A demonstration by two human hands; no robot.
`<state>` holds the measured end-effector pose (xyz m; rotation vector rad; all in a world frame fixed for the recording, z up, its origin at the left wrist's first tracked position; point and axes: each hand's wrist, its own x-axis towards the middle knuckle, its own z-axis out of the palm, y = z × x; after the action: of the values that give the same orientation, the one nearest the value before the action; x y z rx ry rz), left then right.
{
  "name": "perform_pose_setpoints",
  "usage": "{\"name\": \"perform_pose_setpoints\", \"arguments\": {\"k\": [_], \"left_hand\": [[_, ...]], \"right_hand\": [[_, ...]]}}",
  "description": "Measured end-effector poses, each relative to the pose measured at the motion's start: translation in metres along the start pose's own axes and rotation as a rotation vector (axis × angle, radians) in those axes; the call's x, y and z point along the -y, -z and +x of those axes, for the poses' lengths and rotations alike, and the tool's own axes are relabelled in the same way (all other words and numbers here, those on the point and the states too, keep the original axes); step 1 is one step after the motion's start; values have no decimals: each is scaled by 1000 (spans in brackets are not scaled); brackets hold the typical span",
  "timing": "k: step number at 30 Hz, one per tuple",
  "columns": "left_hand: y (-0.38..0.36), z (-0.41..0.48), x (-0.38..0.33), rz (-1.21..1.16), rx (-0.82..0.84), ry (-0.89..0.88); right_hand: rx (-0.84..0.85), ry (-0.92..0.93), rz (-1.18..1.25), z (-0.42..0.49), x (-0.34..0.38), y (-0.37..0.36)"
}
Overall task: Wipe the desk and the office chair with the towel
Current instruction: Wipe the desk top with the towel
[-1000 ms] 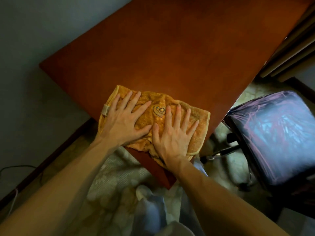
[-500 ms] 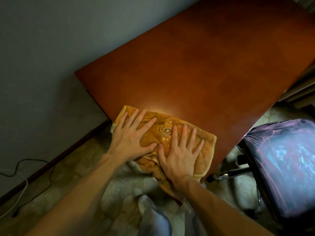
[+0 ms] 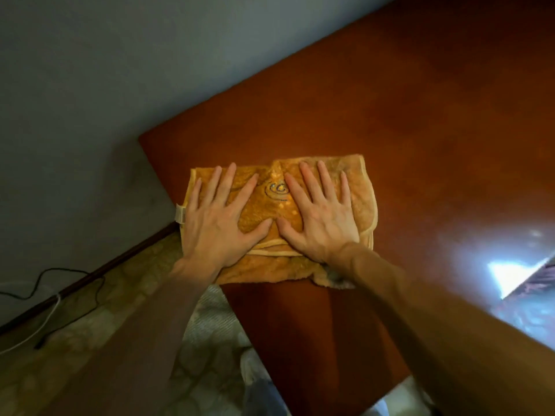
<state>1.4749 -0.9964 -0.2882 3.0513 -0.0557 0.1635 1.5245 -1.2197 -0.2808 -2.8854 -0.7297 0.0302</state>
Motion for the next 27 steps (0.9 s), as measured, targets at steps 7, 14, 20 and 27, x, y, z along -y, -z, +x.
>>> {"name": "perform_pose_setpoints", "arguments": {"k": [7,14,20,27], "left_hand": [[-6,47,23,39,-63,274],[-4,91,49,28,-31,477],[1,104,56,20,-9,526],[0,107,60,4,0,545]], "right_hand": [[81,244,11,116,-9,5],[133,352,8,199,0,5],[138,403,4,222,3,5],[141,414,4,226,4,2]]}}
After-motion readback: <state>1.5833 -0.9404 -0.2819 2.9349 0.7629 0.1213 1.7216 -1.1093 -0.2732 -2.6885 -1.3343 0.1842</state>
